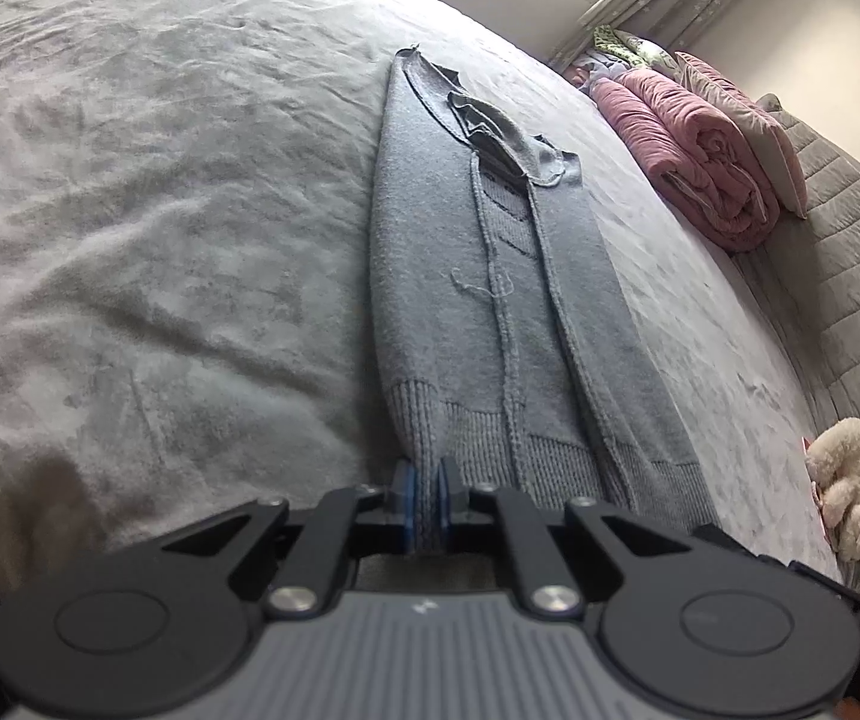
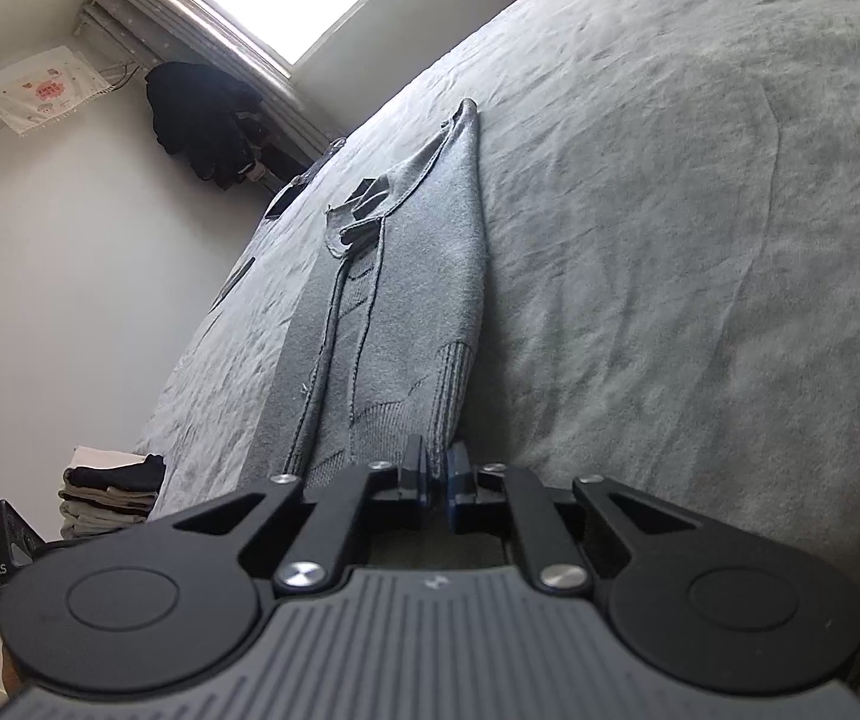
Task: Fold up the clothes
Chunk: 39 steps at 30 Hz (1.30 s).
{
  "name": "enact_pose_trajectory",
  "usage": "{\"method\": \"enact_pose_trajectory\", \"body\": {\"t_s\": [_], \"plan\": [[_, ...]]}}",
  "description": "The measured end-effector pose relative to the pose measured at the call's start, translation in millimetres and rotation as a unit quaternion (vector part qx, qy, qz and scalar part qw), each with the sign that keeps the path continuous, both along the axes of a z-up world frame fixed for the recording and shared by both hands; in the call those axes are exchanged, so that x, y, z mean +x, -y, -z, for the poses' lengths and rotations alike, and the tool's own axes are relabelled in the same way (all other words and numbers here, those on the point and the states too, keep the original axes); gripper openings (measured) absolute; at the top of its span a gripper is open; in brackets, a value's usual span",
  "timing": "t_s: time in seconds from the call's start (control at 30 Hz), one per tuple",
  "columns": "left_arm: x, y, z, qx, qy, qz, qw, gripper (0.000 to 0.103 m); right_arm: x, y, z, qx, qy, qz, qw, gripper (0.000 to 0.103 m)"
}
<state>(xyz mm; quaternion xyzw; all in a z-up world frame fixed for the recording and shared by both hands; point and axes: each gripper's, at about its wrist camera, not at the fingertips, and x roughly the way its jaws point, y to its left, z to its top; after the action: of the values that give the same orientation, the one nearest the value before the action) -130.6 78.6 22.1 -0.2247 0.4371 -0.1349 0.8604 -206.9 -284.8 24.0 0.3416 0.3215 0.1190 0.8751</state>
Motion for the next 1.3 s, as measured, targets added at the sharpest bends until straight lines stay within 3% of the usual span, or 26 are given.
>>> {"method": "enact_pose_trajectory", "body": {"t_s": [0.23, 0.4, 0.5, 0.7, 0.83, 1.13, 1.27, 1.3], "plan": [[-28, 2, -10, 0.0, 0.01, 0.017, 0.9998, 0.006, -20, 21, -10, 0.001, 0.002, 0.009, 1.0, 0.007], [-54, 14, -15, 0.036, 0.021, 0.021, 0.9989, 0.004, -37, 30, -21, -0.024, 0.013, 0.015, 1.0, 0.007], [-55, 23, -10, 0.058, 0.02, 0.021, 0.9979, 0.004, -32, 26, -16, -0.045, -0.006, 0.004, 0.999, 0.007], [-48, 12, -4, 0.023, 0.012, 0.013, 0.9996, 0.006, -23, 18, -2, -0.108, -0.037, 0.006, 0.993, 0.016], [-48, 1, -4, 0.011, 0.012, -0.006, 0.9998, 0.006, -34, 14, -12, -0.149, 0.0, 0.008, 0.989, 0.016], [-42, 3, -1, -0.023, 0.012, 0.01, 0.9996, 0.006, -34, -70, -17, -0.214, 0.066, -0.141, 0.965, 0.017], [-41, 2, -2, -0.024, 0.017, 0.014, 0.9995, 0.006, -27, -107, -22, -0.223, 0.093, -0.193, 0.951, 0.017], [-40, 2, -2, -0.025, 0.019, 0.015, 0.9994, 0.006, -21, -112, -21, -0.214, 0.085, -0.196, 0.953, 0.017]]}}
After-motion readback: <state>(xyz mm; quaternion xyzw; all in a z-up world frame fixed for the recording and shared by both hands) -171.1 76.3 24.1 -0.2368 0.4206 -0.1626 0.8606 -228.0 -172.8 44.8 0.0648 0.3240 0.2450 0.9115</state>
